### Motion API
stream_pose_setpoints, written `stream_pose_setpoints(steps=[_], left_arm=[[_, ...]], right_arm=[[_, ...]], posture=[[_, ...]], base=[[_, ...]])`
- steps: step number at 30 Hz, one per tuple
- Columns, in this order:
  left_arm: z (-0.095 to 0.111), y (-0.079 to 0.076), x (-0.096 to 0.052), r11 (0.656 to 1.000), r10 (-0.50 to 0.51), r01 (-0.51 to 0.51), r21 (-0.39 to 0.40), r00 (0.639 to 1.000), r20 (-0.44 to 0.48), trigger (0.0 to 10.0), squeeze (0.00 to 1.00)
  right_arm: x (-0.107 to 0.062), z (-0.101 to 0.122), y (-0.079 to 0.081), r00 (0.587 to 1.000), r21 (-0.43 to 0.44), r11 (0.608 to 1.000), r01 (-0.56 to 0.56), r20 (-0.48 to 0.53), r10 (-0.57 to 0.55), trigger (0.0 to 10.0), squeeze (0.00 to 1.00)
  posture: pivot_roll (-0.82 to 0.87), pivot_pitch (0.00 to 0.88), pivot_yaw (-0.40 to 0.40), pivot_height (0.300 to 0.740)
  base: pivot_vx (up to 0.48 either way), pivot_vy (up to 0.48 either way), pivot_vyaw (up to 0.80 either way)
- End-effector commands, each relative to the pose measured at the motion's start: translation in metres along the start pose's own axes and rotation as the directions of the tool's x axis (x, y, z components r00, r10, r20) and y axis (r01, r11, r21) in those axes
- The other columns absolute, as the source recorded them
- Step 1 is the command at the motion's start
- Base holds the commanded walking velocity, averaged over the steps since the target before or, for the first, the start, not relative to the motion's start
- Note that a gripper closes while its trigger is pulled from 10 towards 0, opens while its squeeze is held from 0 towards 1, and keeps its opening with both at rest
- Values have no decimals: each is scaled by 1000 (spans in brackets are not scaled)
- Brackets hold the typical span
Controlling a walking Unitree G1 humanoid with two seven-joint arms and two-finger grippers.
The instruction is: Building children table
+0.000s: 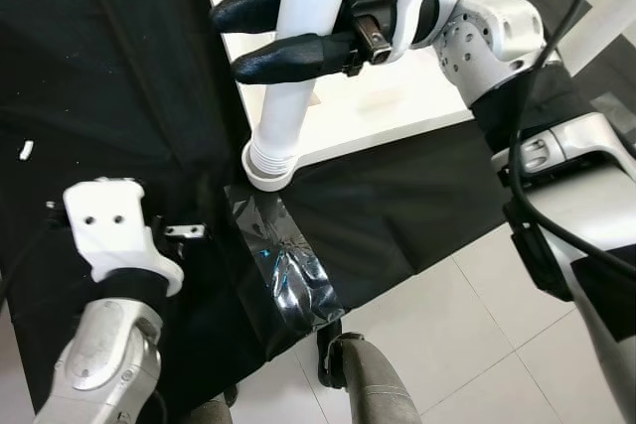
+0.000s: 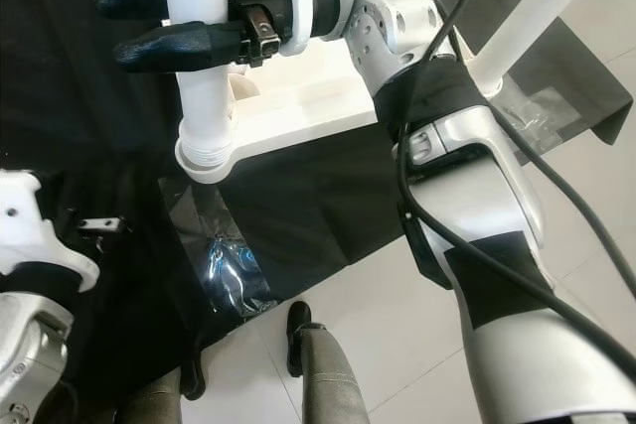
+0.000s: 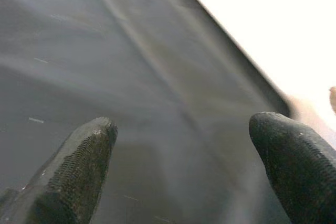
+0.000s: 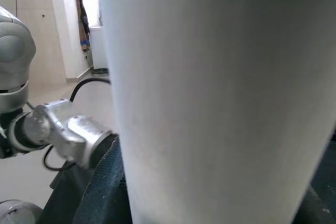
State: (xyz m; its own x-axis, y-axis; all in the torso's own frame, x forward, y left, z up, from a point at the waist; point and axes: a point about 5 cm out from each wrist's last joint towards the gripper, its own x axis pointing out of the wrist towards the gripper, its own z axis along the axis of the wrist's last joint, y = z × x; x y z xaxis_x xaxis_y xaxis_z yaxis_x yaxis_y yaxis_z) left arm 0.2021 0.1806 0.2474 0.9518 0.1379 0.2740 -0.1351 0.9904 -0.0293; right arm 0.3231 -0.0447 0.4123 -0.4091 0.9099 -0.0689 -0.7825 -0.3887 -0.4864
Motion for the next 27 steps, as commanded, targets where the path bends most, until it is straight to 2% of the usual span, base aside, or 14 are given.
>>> stream_pose_setpoints(steps=[1, 3, 9, 11, 16, 17, 18, 27], left_arm=[[-3, 12, 0, 997, 52, -52, 51, 999, -8, 10000, 0], [-3, 23, 2, 990, 106, -105, 89, 994, -6, 10000, 0], [-4, 30, 5, 981, 156, -154, 122, 988, -8, 10000, 0], [-4, 33, 8, 975, 176, -174, 141, 984, -4, 10000, 0], [-2, 34, 13, 974, 177, -177, 143, 984, 8, 10000, 0], [-3, 34, 18, 974, 178, -178, 138, 984, 13, 10000, 0], [-3, 32, 20, 975, 178, -178, 132, 984, 13, 10000, 0], [-6, 23, 24, 980, 167, -167, 107, 986, 10, 10000, 0]], right_arm=[[1, -24, 4, 997, 82, 997, -11, -74, 18, 10000, 0], [2, -25, 3, 997, 85, 996, -12, -73, 18, 10000, 0], [1, -24, 2, 998, 77, 997, 2, -60, 2, 10000, 0], [-7, -11, -4, 999, 47, 997, 54, -4, -54, 10000, 0], [-17, 9, -9, 993, 19, 995, 99, 57, -100, 10000, 0], [-22, 21, -10, 990, -7, 993, 114, 81, -113, 10000, 0], [-22, 24, -11, 989, -17, 992, 125, 84, -123, 10000, 0], [-26, 23, -17, 967, -32, 967, 253, 43, -251, 10000, 0]], posture=[[0, 493, -141, 740], [1, 489, -142, 740], [2, 481, -141, 740], [18, 457, -139, 740], [22, 433, -134, 740], [14, 420, -131, 740], [11, 413, -130, 740], [24, 387, -127, 740]], base=[[0, 0, 0], [0, 0, 0], [0, 0, 0], [0, 0, 0], [0, 0, 0], [0, 0, 0], [0, 0, 0], [0, 0, 0]])
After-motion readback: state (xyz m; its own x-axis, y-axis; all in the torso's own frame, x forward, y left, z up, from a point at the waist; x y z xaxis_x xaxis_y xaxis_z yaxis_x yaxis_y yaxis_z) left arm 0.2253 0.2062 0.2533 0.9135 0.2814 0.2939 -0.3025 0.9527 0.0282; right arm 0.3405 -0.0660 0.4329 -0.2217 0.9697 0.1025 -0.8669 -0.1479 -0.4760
